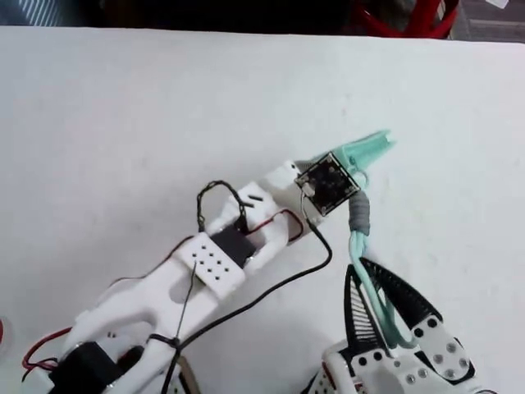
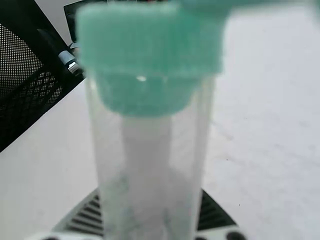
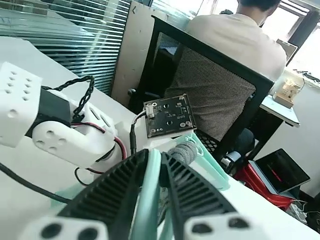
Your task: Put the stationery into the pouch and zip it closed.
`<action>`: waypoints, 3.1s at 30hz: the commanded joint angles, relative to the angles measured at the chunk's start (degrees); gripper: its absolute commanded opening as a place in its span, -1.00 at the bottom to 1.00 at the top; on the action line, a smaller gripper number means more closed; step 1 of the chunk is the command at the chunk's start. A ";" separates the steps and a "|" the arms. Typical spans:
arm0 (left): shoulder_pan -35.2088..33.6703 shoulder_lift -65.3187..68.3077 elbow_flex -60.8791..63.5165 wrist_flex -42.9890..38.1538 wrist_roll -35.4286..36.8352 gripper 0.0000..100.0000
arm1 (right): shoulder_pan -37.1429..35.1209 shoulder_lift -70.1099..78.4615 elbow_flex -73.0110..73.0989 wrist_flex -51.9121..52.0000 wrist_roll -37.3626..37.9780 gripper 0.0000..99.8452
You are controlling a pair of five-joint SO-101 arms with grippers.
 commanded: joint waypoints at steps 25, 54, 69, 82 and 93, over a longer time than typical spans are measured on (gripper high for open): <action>-5.05 7.87 -8.97 1.32 2.99 -0.95 | -22.90 17.45 -15.56 10.15 -8.62 -0.96; -12.88 36.88 -50.73 20.31 8.53 -0.95 | -30.29 18.07 -25.76 10.15 -12.48 -0.96; -7.43 34.59 -50.73 25.23 8.18 -0.95 | -29.67 19.38 -32.00 10.24 -12.40 -0.96; -6.37 20.44 -50.81 32.88 8.09 -0.95 | -9.36 0.22 -12.66 10.33 -6.59 -0.46; -6.37 -3.03 -50.73 48.35 8.09 -0.95 | -1.54 2.86 0.00 9.71 -3.52 -0.47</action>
